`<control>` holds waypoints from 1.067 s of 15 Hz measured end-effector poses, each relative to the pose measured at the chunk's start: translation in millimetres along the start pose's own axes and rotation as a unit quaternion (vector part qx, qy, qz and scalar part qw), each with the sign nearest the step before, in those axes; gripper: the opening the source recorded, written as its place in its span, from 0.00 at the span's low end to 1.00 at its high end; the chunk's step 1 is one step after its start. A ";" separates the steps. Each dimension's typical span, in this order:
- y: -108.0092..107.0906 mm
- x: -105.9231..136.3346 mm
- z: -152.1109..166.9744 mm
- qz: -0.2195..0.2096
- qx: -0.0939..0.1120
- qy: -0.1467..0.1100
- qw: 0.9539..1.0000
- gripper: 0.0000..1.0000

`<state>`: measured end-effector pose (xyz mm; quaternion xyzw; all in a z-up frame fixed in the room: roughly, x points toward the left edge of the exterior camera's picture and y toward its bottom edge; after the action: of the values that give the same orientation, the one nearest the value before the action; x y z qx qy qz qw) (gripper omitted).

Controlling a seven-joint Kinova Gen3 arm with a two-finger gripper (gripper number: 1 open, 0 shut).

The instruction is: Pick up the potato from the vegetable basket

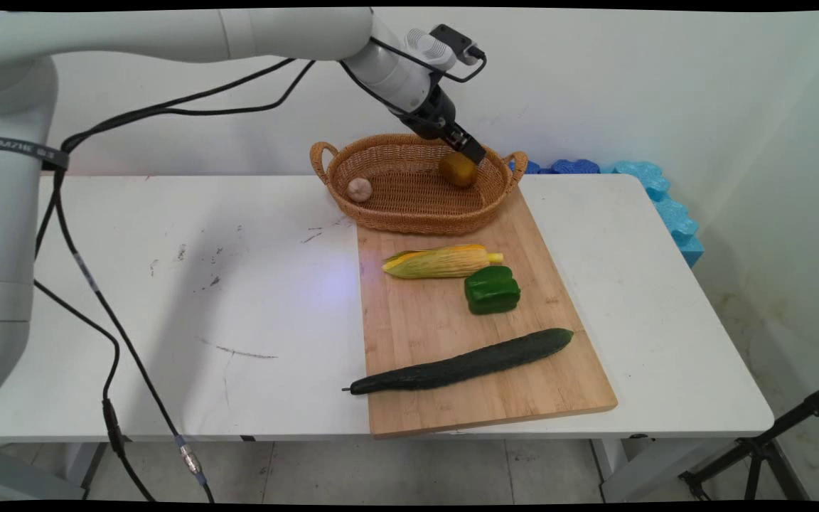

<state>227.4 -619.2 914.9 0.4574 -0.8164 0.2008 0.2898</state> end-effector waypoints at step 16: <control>-11.1 -3.3 83.1 -0.206 0.059 -0.013 0.977 1.00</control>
<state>214.3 -671.9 850.9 0.6344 -0.6951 0.1785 0.2872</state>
